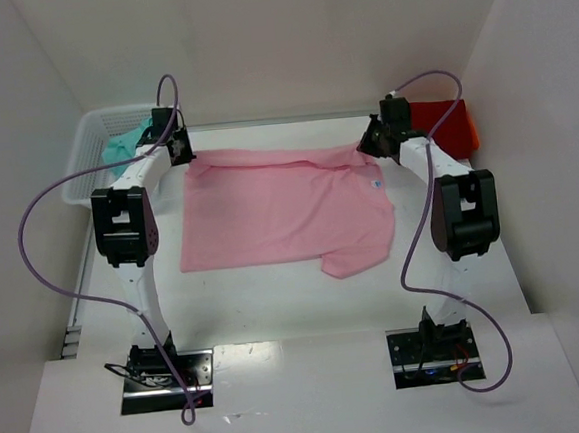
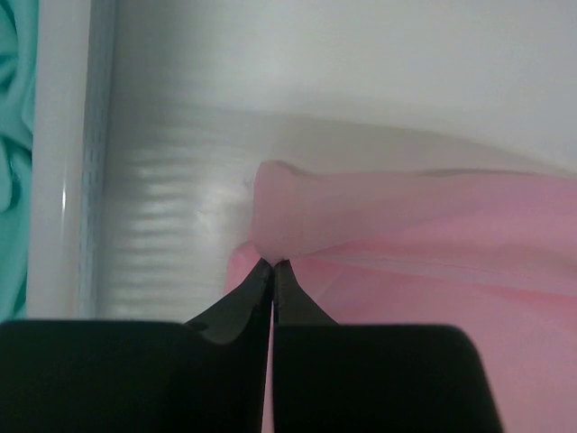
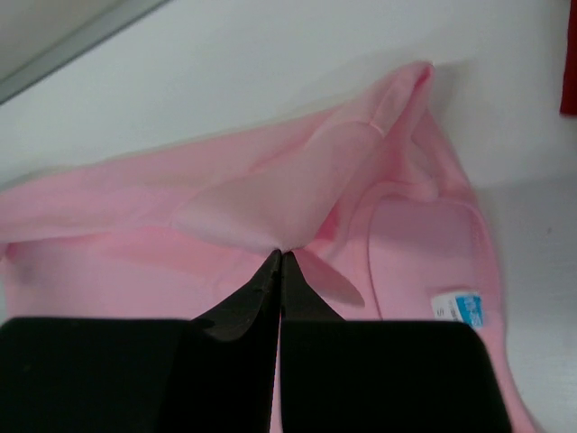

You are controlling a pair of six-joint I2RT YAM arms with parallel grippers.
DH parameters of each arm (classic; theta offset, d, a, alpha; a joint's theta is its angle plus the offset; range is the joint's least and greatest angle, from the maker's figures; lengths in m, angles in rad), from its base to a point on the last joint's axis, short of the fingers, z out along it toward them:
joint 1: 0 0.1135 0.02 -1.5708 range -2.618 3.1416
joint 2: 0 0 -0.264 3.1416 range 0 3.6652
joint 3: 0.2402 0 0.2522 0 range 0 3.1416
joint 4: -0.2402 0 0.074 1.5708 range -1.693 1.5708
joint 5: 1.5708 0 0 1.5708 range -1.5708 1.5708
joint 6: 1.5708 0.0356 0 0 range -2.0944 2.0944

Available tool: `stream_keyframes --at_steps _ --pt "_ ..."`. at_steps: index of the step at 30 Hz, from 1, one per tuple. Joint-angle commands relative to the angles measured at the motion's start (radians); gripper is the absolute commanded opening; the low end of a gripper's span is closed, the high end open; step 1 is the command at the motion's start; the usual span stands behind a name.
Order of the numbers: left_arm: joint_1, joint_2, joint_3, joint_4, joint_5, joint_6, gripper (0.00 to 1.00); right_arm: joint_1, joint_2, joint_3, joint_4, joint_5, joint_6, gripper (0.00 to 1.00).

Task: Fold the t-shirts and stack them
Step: Fold the flattened tshirt in 1/3 of the way

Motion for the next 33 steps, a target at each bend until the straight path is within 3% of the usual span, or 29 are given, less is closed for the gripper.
stream_keyframes --at_steps 1,13,26,33 --pt "0.007 -0.108 -0.075 0.049 -0.002 0.021 0.0 -0.004 -0.134 -0.091 0.053 -0.015 0.035 0.0" --pt "0.007 -0.108 -0.085 0.04 -0.024 0.021 0.0 -0.004 -0.152 -0.15 -0.008 -0.058 0.081 0.0" --pt "0.007 -0.173 -0.232 0.04 -0.042 0.021 0.0 -0.004 -0.208 -0.291 0.004 -0.064 0.102 0.0" --pt "0.007 -0.163 -0.094 0.006 -0.051 0.042 0.0 -0.024 -0.185 -0.175 0.004 -0.035 0.079 0.0"
